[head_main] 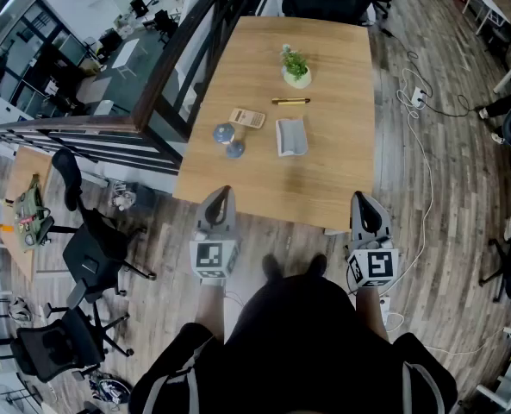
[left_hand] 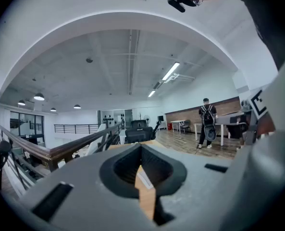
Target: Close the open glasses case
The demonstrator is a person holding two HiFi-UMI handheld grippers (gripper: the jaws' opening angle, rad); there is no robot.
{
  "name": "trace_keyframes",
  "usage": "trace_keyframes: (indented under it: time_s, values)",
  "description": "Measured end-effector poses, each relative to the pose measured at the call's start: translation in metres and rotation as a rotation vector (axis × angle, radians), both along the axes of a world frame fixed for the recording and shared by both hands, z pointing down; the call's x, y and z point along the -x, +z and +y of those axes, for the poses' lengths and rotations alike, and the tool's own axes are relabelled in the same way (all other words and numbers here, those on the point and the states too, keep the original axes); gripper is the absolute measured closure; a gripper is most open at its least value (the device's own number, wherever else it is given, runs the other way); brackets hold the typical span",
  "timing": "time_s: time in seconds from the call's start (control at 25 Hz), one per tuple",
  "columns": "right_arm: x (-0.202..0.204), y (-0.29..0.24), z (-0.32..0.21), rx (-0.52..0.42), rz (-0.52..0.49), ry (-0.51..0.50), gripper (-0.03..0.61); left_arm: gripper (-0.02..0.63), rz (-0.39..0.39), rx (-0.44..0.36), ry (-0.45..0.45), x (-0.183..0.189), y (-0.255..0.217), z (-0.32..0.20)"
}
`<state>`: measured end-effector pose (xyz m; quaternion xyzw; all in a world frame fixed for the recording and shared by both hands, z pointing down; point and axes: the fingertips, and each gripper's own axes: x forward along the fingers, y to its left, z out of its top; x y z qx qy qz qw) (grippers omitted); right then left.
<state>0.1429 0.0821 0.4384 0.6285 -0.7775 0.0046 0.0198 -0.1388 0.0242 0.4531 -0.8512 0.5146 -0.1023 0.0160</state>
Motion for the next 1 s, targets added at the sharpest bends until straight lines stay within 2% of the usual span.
trace_keyframes:
  time_s: [0.12, 0.32, 0.56, 0.8, 1.0]
  values:
    - [-0.002, 0.000, -0.001, -0.014, -0.007, -0.017, 0.566, 0.615, 0.000, -0.032, 0.006, -0.006, -0.002, -0.003]
    - [-0.005, -0.007, -0.001, -0.040, -0.002, -0.033, 0.566, 0.615, -0.003, -0.029, 0.004, -0.016, -0.003, -0.001]
    - [-0.013, 0.007, -0.003, -0.005, -0.007, -0.014, 0.565, 0.615, -0.020, -0.036, -0.009, -0.018, -0.003, -0.002]
    - [-0.044, 0.011, 0.001, -0.006, -0.029, 0.004, 0.565, 0.615, -0.036, -0.013, -0.036, -0.033, -0.001, -0.006]
    - [-0.082, 0.020, 0.008, -0.013, -0.093, 0.038, 0.565, 0.615, -0.039, -0.012, -0.026, -0.067, -0.007, 0.004]
